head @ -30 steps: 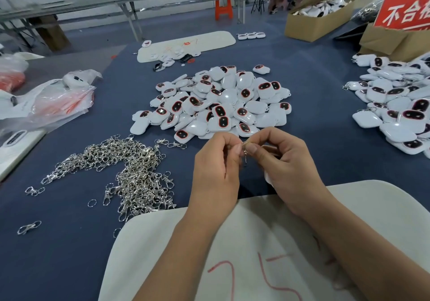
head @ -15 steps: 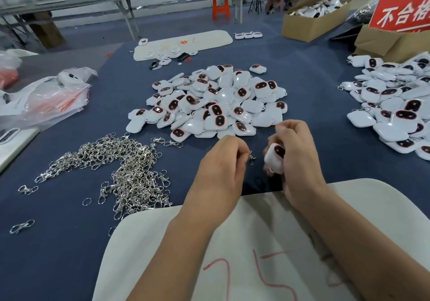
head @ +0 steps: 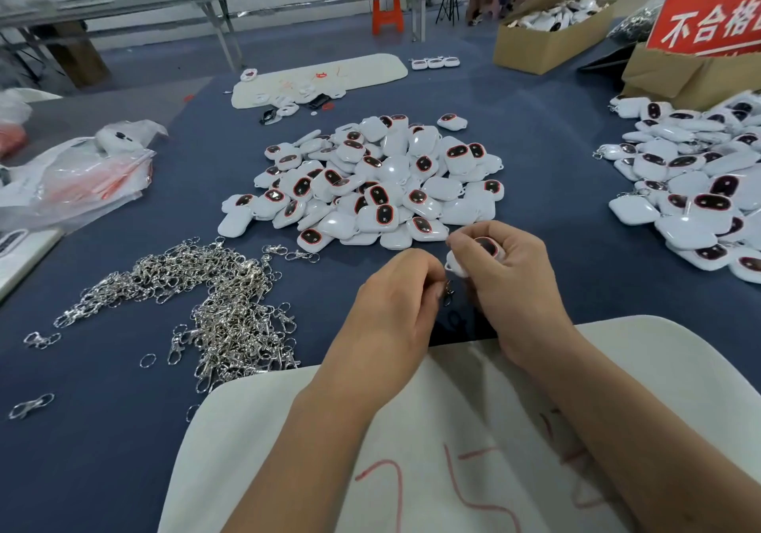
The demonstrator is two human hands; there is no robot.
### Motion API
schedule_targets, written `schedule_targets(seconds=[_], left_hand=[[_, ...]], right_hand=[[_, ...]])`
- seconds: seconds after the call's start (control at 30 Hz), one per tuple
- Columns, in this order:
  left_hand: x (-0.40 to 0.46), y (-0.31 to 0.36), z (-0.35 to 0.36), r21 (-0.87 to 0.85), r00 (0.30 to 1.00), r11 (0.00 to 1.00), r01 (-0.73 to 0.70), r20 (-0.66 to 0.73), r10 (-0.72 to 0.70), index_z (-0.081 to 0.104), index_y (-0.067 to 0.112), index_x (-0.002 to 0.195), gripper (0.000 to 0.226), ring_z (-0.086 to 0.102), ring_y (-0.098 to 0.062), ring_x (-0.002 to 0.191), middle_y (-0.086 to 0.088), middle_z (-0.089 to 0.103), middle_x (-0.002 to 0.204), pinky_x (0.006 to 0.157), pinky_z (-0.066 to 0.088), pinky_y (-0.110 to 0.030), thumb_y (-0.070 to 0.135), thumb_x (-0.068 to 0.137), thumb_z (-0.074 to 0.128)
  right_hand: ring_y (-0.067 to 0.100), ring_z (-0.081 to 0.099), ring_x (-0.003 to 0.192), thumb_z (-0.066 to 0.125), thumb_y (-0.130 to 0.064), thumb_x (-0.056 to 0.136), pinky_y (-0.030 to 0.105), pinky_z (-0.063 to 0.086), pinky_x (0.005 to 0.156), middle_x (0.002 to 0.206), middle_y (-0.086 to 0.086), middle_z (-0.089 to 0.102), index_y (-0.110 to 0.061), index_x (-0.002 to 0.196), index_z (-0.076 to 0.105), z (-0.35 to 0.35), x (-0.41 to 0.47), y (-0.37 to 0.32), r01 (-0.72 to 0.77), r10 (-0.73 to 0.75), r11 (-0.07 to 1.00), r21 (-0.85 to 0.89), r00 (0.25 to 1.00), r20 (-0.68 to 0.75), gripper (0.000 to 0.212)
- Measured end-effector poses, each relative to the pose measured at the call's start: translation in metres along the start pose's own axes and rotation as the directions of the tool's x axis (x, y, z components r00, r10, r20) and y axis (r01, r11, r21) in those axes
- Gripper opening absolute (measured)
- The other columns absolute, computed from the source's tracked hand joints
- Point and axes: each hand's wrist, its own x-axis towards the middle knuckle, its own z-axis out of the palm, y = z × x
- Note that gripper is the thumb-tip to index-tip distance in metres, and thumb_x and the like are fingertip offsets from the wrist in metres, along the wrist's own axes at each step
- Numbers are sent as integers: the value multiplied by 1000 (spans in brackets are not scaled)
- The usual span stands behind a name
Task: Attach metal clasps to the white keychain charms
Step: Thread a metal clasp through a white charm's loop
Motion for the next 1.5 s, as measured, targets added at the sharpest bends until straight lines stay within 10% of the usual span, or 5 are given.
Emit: schedule_targets(seconds=[0.4,0.87,1.2,1.5], left_hand=[[-1,2,1,-16,998,998,67,18,-66,51,26,92,13,49,-9,80,15,51,85,69,34,-25,16,102,49],[1,4,3,-13,986,986,168,9,-168,53,24,89,17,53,-18,87,8,56,90,75,48,-42,17,103,46],[3,-5,5,-178,982,977,-114,-167,84,63,21,101,9,65,-12,90,12,65,94,75,51,-21,15,95,66],[4,-10,-1,-60,946,984,-170,-290,145,74,12,91,10,65,-6,82,11,69,87,74,51,-22,3,89,70]], right_hand=[[20,47,57,61,-16,92,38,44,53,62,4,59,-22,79,66,1,-2,-4,3,4,996,-91,998,69,15],[13,57,61,62,-10,95,15,42,52,63,-4,63,-16,79,62,7,-13,-6,211,-227,935,-285,973,-26,17],[10,38,41,58,-13,102,18,29,39,52,-6,48,-9,81,56,-1,-7,-7,-80,63,980,183,993,99,21],[12,32,45,61,-28,93,19,28,40,59,-2,45,-4,88,56,-3,-7,-6,-42,-25,954,296,975,222,25]])
